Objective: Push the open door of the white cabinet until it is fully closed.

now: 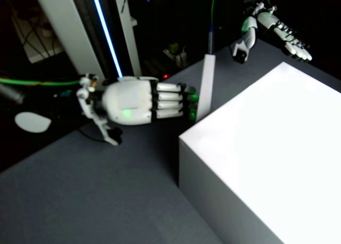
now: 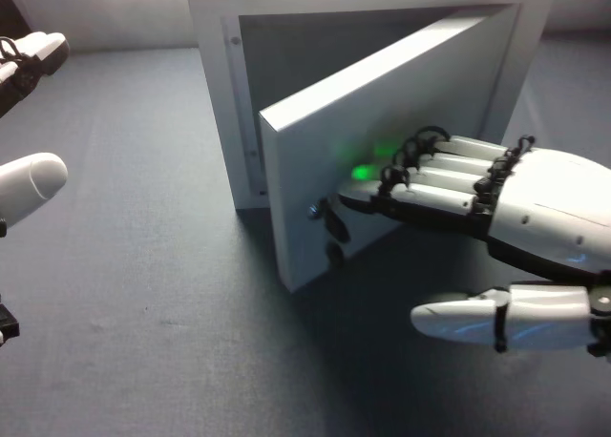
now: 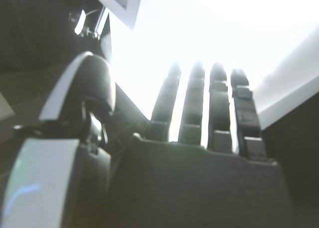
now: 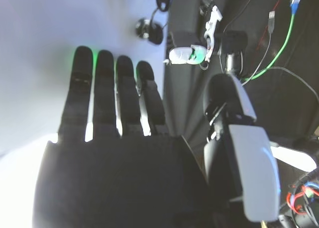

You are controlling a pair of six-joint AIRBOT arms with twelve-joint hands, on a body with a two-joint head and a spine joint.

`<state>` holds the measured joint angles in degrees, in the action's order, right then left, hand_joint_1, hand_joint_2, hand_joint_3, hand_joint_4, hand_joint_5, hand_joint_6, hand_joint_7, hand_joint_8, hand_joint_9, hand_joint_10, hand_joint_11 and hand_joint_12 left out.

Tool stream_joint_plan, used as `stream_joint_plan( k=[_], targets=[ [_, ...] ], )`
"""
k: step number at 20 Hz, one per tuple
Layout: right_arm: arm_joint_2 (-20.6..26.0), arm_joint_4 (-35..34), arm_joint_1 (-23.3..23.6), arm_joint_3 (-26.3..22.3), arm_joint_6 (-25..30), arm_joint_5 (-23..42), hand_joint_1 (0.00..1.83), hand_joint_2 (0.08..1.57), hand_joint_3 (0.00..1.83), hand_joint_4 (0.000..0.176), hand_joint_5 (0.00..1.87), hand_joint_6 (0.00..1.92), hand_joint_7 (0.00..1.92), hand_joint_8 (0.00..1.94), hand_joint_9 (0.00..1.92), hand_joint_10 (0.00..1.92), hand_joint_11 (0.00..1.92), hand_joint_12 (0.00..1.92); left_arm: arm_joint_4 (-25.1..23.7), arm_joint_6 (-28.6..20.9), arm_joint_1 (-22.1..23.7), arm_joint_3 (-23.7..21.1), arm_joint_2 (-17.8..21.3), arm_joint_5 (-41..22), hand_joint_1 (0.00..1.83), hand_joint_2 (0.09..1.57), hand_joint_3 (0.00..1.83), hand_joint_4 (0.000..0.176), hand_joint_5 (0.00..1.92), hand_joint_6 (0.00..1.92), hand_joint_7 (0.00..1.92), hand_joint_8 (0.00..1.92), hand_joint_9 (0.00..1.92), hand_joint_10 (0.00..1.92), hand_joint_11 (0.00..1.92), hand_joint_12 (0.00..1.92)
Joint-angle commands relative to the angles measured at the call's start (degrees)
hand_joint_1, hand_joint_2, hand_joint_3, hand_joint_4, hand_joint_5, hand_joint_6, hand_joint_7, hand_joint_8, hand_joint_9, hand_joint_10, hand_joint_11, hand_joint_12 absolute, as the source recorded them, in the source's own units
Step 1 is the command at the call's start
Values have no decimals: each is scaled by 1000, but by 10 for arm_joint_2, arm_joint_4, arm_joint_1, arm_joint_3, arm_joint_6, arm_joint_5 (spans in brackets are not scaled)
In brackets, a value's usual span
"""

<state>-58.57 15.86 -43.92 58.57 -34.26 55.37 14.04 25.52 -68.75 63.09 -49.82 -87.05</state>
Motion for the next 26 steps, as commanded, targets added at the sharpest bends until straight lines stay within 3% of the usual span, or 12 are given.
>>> stream_joint_plan(
  k=[1,2,3,5,6,7,8,14,20,22,26],
  targets=[
    [-4,-12,12,4,6,56,321,1285,1,0,121,2,66,3,62,67,0,539,12,-4,2,0,3,-75,0,1425,0,0,0,0,0,0,0,0,0,0],
    [-10,-12,17,9,6,48,385,1268,0,0,166,9,100,7,88,58,0,597,13,-3,2,0,3,-75,0,1424,0,0,0,0,0,0,0,0,0,0],
    [-16,-12,23,15,6,37,366,1245,0,0,141,15,127,18,96,33,0,487,14,-3,2,0,3,-75,0,1424,0,0,0,0,0,0,0,0,0,0],
    [-25,-12,31,23,6,24,377,1259,0,0,112,3,120,5,71,15,0,447,17,-3,1,0,2,-75,0,1423,0,0,0,0,0,0,0,0,0,0],
    [-32,-14,39,31,5,12,346,1259,0,0,73,1,75,6,57,6,0,247,19,-3,-2,0,2,-76,0,1425,0,0,0,0,0,0,0,0,0,0],
    [-38,-18,44,37,4,4,349,1260,0,0,79,3,76,5,64,7,0,302,19,-3,-3,0,2,-76,2,1431,1,0,3,1,0,0,0,0,0,0],
    [-43,-23,48,43,2,-2,401,1253,0,0,52,7,2,0,2,0,0,45,19,-3,-3,1,2,-76,0,1419,0,0,1,0,0,0,0,0,13,7],
    [-56,-48,55,56,-10,-26,143,1317,18,0,0,0,0,0,0,0,0,0,19,-3,-3,0,2,-77,0,1407,0,0,0,0,0,0,0,0,0,0],
    [-29,-36,54,31,1,0,355,1235,0,0,120,14,33,2,30,8,18,22,20,-3,-4,-2,3,-83,0,1409,0,0,0,0,0,0,0,0,0,0],
    [-9,-24,43,16,17,25,359,1251,8,0,200,9,259,17,267,37,0,1052,22,-3,-6,-3,3,-86,0,1404,0,0,0,0,0,0,0,0,0,0],
    [36,-16,16,-16,22,74,272,1271,10,0,138,0,170,0,236,5,0,1241,27,-3,-13,-6,6,-93,0,1412,0,0,0,0,0,0,0,0,0,0]
  ],
)
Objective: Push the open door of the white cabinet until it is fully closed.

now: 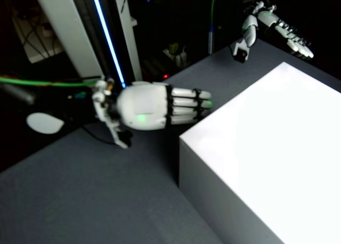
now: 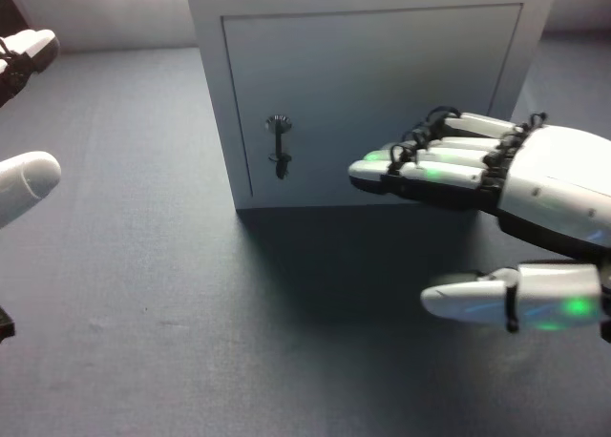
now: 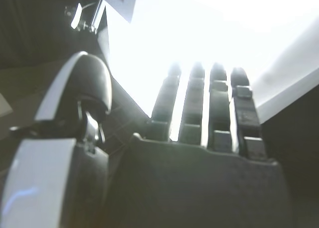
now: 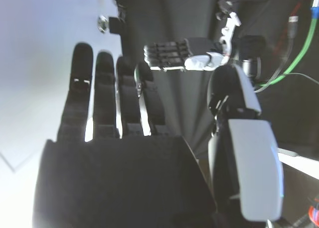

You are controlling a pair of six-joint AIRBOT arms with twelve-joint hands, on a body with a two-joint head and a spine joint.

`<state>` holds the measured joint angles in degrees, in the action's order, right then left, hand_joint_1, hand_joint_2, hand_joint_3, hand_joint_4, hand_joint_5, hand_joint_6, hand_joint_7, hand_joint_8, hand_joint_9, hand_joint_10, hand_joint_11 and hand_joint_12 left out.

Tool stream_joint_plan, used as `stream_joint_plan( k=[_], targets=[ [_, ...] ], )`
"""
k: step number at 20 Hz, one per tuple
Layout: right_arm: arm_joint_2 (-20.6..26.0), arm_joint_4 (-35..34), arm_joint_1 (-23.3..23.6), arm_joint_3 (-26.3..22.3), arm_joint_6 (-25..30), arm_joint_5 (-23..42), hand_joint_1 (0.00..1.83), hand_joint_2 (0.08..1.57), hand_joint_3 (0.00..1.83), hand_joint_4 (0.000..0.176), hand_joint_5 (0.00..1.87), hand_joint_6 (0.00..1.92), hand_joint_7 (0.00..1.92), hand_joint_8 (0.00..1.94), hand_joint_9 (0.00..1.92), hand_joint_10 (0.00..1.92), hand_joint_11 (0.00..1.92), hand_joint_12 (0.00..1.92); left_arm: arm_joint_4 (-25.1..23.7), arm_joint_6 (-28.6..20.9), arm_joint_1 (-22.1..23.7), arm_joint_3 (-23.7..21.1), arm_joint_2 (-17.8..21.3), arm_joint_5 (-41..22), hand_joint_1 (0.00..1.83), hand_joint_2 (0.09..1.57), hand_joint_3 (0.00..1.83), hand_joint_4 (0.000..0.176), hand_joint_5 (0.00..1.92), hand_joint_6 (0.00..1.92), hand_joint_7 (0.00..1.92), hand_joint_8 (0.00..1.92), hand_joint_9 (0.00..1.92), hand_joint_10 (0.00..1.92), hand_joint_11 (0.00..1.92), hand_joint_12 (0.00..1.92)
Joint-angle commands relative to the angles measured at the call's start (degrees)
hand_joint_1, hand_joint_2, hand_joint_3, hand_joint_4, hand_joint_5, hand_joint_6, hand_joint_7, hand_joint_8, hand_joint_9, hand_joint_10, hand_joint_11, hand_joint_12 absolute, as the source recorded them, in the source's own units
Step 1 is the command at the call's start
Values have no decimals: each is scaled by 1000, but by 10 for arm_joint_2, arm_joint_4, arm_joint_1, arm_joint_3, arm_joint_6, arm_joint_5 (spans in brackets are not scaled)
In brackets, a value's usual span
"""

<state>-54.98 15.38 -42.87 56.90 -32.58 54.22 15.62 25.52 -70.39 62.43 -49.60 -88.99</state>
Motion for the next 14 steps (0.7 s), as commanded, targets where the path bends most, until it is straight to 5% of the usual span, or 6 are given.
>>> stream_joint_plan(
  k=[1,5,6,7,9,14],
  targets=[
    [11,-14,-5,-7,5,97,272,1271,10,0,138,0,170,0,236,5,0,1241,16,-3,-2,-1,5,-79,0,1412,0,0,0,0,0,0,0,0,0,0],
    [74,-45,-53,-38,-9,134,206,1276,0,0,74,6,129,1,194,18,0,1237,26,-3,-16,-5,8,-91,24,1409,0,11,0,0,0,0,0,0,0,0],
    [96,-67,-74,-52,-28,149,130,1285,0,0,35,3,94,0,66,17,0,706,27,-3,-17,-6,9,-93,34,1406,0,16,0,0,0,0,0,0,0,0],
    [112,-87,-91,-62,-44,162,130,1285,0,0,35,3,94,0,66,17,0,706,27,-3,-18,-6,9,-94,34,1406,0,16,0,0,0,0,0,0,0,0],
    [142,-128,-130,-76,-69,190,122,1247,0,0,70,7,0,0,0,0,0,48,27,-3,-18,-6,9,-94,47,1397,0,35,0,0,0,0,0,0,0,0],
    [178,-212,-197,-98,-116,266,32,1227,0,9,0,0,0,0,0,0,0,0,27,-2,-18,-7,9,-95,52,1378,0,48,0,0,0,0,0,0,0,0]
  ],
)
